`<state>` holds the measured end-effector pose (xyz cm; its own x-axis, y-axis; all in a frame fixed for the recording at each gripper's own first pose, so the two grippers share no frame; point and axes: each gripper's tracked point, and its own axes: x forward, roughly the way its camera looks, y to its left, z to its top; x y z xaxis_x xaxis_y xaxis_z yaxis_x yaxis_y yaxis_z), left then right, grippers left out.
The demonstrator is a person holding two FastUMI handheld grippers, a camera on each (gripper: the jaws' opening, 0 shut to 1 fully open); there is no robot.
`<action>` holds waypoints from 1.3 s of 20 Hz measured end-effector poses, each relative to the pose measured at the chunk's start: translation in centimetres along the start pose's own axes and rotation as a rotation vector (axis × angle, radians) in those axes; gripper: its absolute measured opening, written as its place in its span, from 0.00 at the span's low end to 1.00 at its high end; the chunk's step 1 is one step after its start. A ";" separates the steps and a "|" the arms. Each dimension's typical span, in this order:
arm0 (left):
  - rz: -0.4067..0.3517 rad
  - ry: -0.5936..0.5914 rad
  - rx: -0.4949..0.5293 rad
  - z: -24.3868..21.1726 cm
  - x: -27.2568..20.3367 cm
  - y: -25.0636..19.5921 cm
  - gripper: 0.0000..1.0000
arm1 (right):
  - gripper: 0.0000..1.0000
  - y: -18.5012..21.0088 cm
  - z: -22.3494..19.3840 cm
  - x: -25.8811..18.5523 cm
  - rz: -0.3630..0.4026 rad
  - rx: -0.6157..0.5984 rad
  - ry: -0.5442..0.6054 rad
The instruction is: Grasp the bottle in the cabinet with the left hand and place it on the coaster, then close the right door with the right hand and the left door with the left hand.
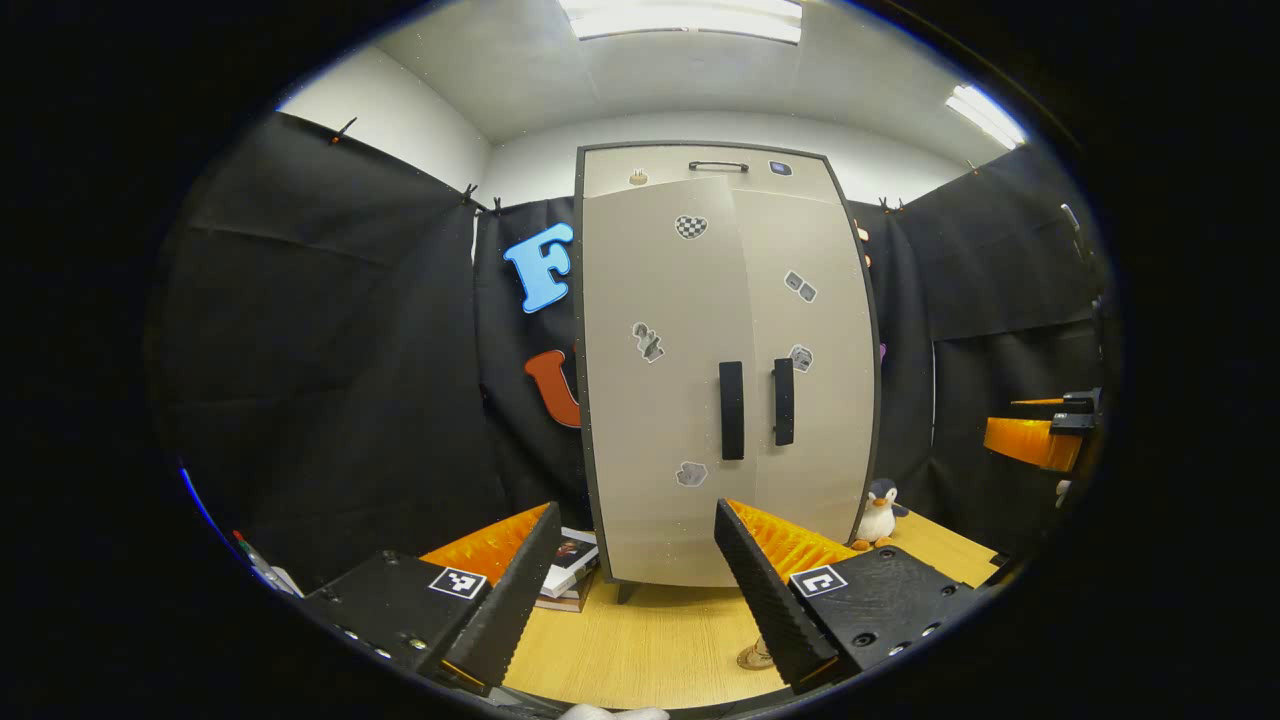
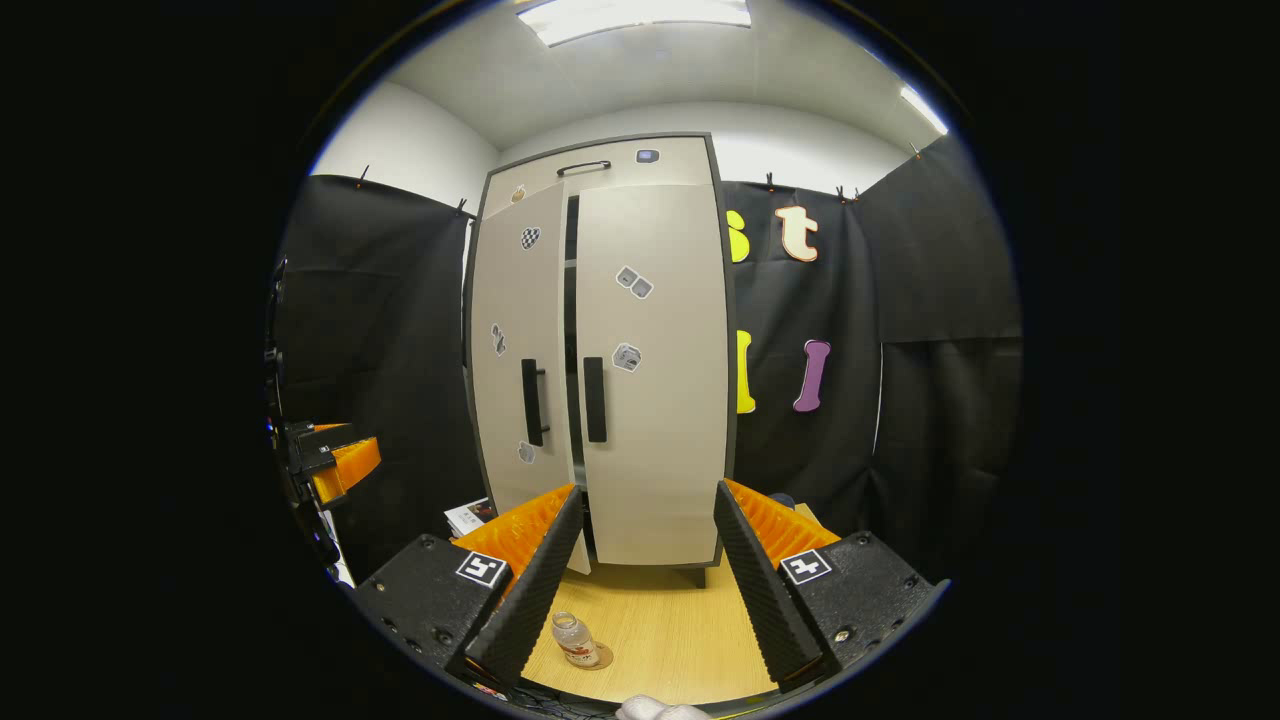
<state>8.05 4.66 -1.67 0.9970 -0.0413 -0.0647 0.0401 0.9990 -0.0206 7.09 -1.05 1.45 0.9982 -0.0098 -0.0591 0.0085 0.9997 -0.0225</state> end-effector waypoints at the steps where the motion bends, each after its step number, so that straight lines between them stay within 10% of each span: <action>1: -0.002 0.008 0.000 -0.3 -0.1 -0.1 0.94 | 0.82 0.0 0.0 -0.2 -0.002 0.001 0.001; 26: 0.039 0.042 0.005 -1.4 -3.1 1.8 0.94 | 0.82 2.8 -1.0 -1.5 0.041 -0.026 -0.001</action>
<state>4.96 6.61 -2.93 0.9942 -0.0034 -0.1077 0.0021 0.9999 -0.0123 5.54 1.76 0.48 0.9977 0.0307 -0.0597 -0.0335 0.9984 -0.0462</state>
